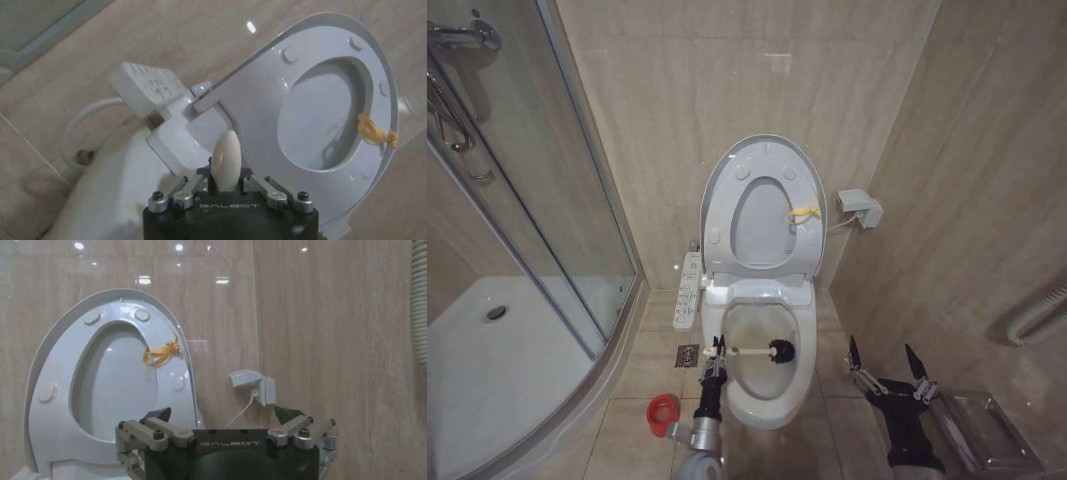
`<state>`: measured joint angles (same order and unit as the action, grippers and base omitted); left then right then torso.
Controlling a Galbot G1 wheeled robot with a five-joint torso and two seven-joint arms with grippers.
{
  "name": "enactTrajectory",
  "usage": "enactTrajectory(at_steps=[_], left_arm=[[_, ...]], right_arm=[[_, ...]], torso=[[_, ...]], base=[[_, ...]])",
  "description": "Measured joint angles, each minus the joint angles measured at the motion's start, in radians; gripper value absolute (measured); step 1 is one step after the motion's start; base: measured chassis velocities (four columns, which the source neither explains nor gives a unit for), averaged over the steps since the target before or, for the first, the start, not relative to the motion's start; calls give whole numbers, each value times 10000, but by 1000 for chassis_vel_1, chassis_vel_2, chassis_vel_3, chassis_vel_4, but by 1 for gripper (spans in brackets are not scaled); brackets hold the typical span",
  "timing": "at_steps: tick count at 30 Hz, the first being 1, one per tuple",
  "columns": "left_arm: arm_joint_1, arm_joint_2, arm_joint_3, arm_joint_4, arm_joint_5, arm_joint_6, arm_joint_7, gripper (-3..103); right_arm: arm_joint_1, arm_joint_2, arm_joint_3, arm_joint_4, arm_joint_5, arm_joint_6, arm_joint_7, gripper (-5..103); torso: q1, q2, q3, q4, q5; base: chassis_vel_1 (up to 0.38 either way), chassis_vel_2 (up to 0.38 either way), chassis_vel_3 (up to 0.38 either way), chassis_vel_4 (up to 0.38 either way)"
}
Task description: Open the toilet lid, clean the toilet bowl with a toilet brush, close the toilet lid, and flush.
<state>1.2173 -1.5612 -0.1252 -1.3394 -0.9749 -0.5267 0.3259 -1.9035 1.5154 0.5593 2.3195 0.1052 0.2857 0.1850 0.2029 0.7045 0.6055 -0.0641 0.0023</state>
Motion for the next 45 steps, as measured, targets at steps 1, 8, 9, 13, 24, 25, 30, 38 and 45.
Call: enactTrajectory(at_steps=[1,8,9,13,24,25,30,38,45], left_arm=[[0,0,0,0,0,0,0,24],[-1306,-128,380,939,-246,113,-84,24],[-1527,-121,380,1025,-266,127,-119,24],[-2006,36,385,1045,-463,230,-238,24],[-2265,996,651,433,-1514,742,-154,23],[-2346,1024,626,646,-1100,723,-197,23],[-2553,1361,683,1146,716,714,-600,23],[-2811,1246,866,775,-1460,724,-45,23],[-3103,1135,782,1580,-277,531,355,22]], right_arm=[[0,0,0,0,0,0,0,100],[0,1,0,-1,0,0,0,100],[0,0,-1,-1,0,0,0,100],[0,0,0,-1,0,0,0,100],[0,0,0,0,0,0,0,100],[0,0,0,-1,0,0,0,100],[0,0,0,0,0,0,0,100],[0,1,0,-1,0,0,0,100],[0,0,0,-1,1,0,0,100]], torso=[[0,0,0,0,0],[1,0,1,5,-53],[2,0,0,6,-36],[2,-1,1,-4,-36],[1,0,0,0,-26],[1,0,0,-1,-26],[2,-1,1,3,-24],[0,0,0,-1,-24],[0,0,-1,5,-24]], base=[[0,0,0,0],[0,0,0,0],[0,0,0,0],[0,0,0,0],[0,0,0,0],[0,0,0,0],[0,0,0,0],[0,0,0,0],[0,0,0,0]])
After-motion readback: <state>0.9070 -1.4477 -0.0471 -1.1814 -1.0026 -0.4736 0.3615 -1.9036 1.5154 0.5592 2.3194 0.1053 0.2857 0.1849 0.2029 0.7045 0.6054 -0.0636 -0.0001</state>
